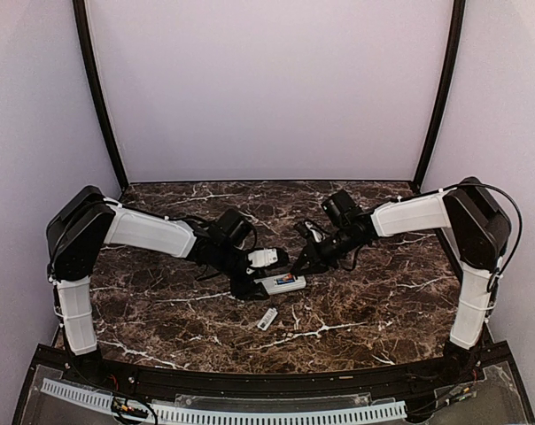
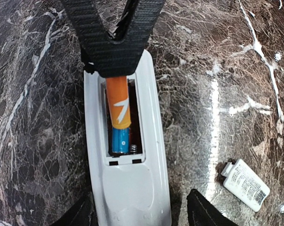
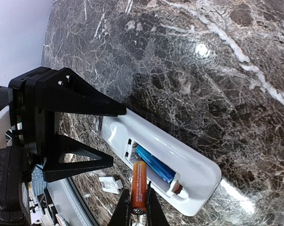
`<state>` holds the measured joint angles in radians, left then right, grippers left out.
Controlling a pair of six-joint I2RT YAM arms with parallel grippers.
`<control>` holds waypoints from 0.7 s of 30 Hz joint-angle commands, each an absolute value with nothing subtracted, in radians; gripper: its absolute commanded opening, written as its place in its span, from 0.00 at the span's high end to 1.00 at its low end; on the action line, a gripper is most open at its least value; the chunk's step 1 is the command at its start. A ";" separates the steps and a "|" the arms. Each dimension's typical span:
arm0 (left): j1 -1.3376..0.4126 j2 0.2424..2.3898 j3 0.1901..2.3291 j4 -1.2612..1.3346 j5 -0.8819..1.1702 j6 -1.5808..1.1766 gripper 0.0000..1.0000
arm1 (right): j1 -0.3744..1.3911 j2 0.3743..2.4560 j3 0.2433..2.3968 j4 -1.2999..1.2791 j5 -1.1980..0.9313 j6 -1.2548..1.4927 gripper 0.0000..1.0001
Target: Load the batteries into the remote control
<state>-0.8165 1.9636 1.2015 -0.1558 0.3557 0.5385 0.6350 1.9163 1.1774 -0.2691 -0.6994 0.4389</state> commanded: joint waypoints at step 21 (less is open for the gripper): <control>-0.818 1.953 1.177 -0.162 0.357 0.541 0.34 | 0.641 1.988 1.271 -0.413 -0.632 0.295 1.00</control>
<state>-0.8165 1.9636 1.1893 -0.1513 0.3538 0.5388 0.6350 1.9656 1.2461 -0.3939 -0.6609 0.3138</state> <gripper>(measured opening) 0.659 0.060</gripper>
